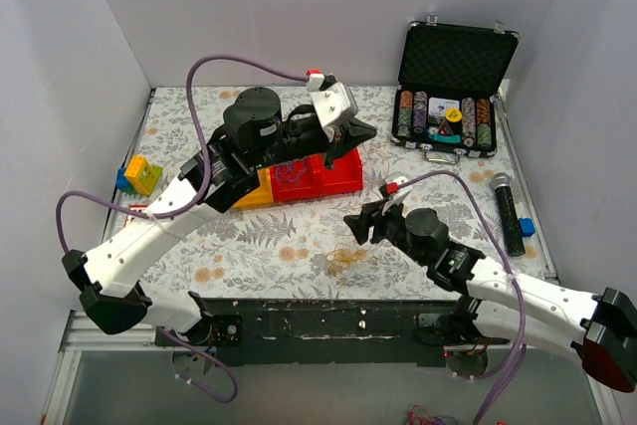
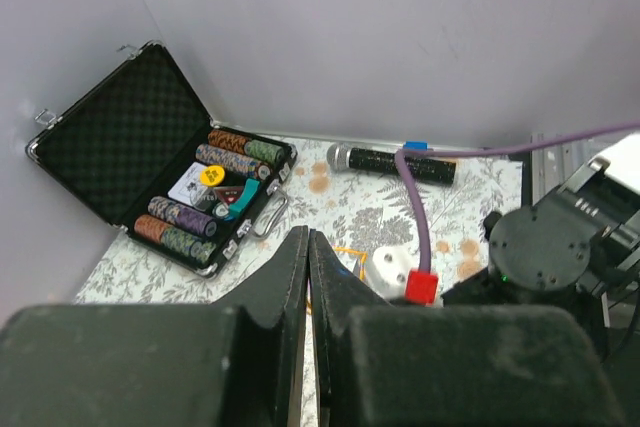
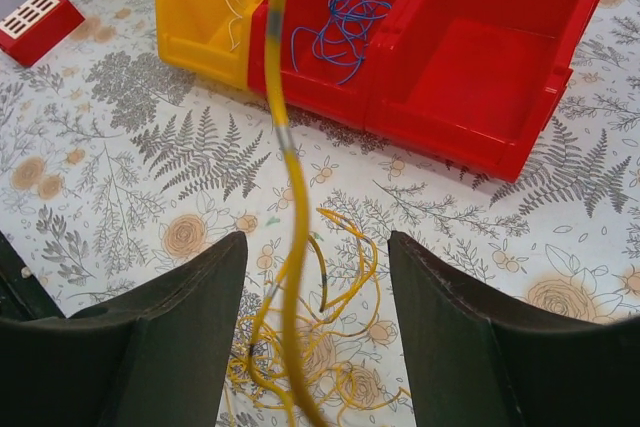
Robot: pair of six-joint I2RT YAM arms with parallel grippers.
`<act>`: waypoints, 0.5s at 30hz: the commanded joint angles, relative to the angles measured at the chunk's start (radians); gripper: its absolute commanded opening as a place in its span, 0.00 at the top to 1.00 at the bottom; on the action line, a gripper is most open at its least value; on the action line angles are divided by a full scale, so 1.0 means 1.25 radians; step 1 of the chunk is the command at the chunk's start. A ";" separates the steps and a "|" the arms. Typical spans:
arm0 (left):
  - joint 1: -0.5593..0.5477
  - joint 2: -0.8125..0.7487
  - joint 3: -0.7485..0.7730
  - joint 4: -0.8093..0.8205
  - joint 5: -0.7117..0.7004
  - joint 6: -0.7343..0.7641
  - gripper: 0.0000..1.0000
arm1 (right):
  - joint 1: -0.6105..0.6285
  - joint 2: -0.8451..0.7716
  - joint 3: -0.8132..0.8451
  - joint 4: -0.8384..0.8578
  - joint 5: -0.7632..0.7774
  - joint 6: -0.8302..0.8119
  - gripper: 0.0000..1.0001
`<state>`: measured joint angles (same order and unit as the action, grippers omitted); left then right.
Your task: Untangle the cables
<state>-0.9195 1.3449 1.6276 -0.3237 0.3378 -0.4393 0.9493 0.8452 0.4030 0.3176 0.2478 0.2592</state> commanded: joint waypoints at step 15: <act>-0.004 0.106 0.395 0.034 0.027 -0.135 1.00 | 0.000 0.302 0.051 0.172 -0.101 0.017 0.44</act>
<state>-0.9195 1.4586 1.9640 -0.3542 0.3832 -0.5739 0.9493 1.1862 0.5030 0.4446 0.1734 0.2455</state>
